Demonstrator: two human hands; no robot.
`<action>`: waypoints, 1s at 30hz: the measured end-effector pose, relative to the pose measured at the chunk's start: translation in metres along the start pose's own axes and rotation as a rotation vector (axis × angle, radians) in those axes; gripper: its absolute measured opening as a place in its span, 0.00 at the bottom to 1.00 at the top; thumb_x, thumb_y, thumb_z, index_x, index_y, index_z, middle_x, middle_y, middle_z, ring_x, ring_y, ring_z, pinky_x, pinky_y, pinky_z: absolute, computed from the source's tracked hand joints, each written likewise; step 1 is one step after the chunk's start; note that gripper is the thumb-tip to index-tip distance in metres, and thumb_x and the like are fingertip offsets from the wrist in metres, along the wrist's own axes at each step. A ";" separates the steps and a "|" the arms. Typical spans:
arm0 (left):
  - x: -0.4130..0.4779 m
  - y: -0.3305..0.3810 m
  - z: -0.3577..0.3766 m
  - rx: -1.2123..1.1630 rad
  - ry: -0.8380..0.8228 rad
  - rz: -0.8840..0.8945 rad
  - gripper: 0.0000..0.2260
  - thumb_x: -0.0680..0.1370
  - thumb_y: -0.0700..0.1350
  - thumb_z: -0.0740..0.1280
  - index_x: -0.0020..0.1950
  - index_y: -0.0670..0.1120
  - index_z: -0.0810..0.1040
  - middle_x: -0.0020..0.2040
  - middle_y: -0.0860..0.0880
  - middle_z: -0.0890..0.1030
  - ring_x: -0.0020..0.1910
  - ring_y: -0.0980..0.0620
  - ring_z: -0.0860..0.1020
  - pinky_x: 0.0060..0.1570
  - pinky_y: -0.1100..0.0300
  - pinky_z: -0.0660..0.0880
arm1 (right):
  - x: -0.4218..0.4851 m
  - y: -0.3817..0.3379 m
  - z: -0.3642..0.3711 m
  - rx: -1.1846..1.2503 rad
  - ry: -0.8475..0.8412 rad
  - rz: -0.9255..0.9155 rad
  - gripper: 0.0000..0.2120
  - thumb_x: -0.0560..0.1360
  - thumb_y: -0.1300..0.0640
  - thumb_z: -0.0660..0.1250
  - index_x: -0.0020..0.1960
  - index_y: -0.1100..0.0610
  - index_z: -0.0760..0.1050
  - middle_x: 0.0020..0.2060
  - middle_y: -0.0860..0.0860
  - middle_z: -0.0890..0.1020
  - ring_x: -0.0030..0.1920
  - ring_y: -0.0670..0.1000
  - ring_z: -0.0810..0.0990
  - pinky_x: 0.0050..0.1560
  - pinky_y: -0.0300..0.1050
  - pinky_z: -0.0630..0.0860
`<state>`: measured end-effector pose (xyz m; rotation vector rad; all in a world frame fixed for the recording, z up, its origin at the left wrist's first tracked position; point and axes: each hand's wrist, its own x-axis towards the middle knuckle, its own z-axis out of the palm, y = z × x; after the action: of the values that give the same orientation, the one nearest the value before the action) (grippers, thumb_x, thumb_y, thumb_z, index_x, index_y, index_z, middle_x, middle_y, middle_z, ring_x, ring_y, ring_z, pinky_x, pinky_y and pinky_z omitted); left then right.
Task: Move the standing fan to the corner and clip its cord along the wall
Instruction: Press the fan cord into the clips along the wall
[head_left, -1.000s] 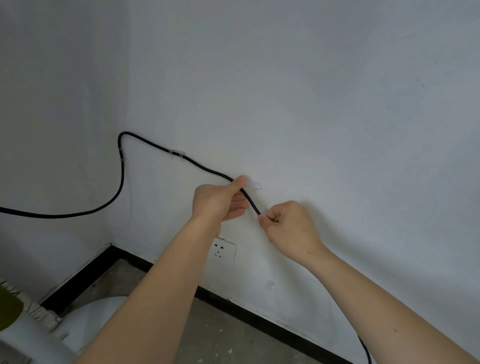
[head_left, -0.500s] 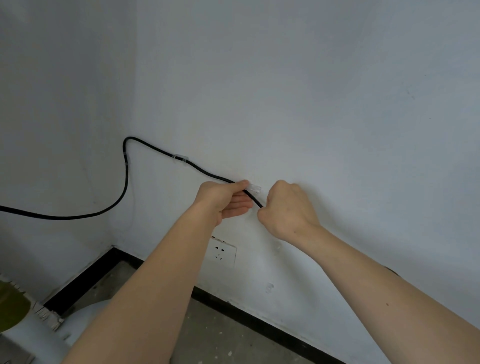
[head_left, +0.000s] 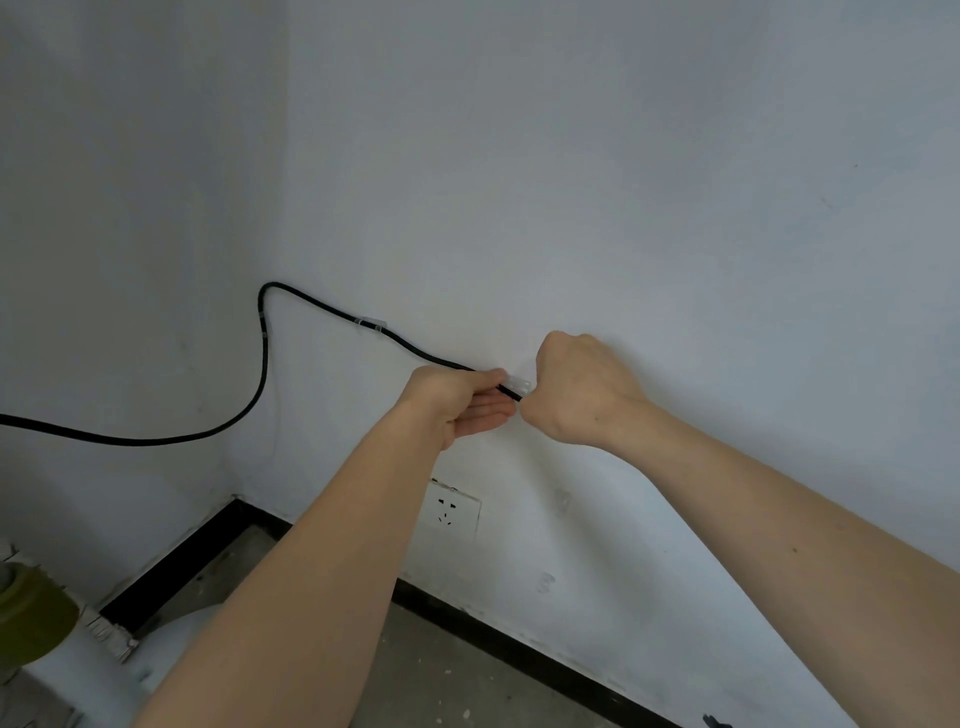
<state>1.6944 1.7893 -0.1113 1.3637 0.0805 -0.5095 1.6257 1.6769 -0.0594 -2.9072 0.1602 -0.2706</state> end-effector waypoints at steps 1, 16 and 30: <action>0.000 0.000 0.000 0.002 0.000 0.001 0.06 0.75 0.38 0.71 0.40 0.37 0.78 0.24 0.46 0.81 0.24 0.53 0.82 0.25 0.62 0.80 | 0.001 -0.001 -0.001 0.000 -0.008 0.004 0.15 0.67 0.64 0.63 0.29 0.56 0.58 0.25 0.51 0.64 0.25 0.50 0.61 0.23 0.41 0.55; 0.002 0.000 -0.001 -0.001 -0.008 0.011 0.06 0.75 0.38 0.70 0.42 0.36 0.79 0.26 0.45 0.82 0.25 0.52 0.82 0.24 0.64 0.78 | 0.011 0.006 -0.009 0.223 -0.118 0.127 0.10 0.66 0.61 0.67 0.29 0.61 0.69 0.17 0.50 0.66 0.17 0.49 0.62 0.17 0.30 0.56; 0.005 0.001 -0.003 0.033 -0.029 -0.010 0.07 0.75 0.40 0.70 0.44 0.36 0.79 0.26 0.45 0.83 0.26 0.52 0.83 0.24 0.64 0.78 | 0.009 0.016 -0.014 0.713 -0.249 0.329 0.06 0.70 0.63 0.67 0.36 0.64 0.77 0.24 0.51 0.71 0.24 0.49 0.58 0.23 0.37 0.54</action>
<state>1.7001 1.7910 -0.1131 1.3883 0.0562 -0.5408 1.6305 1.6570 -0.0480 -2.1400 0.4011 0.0828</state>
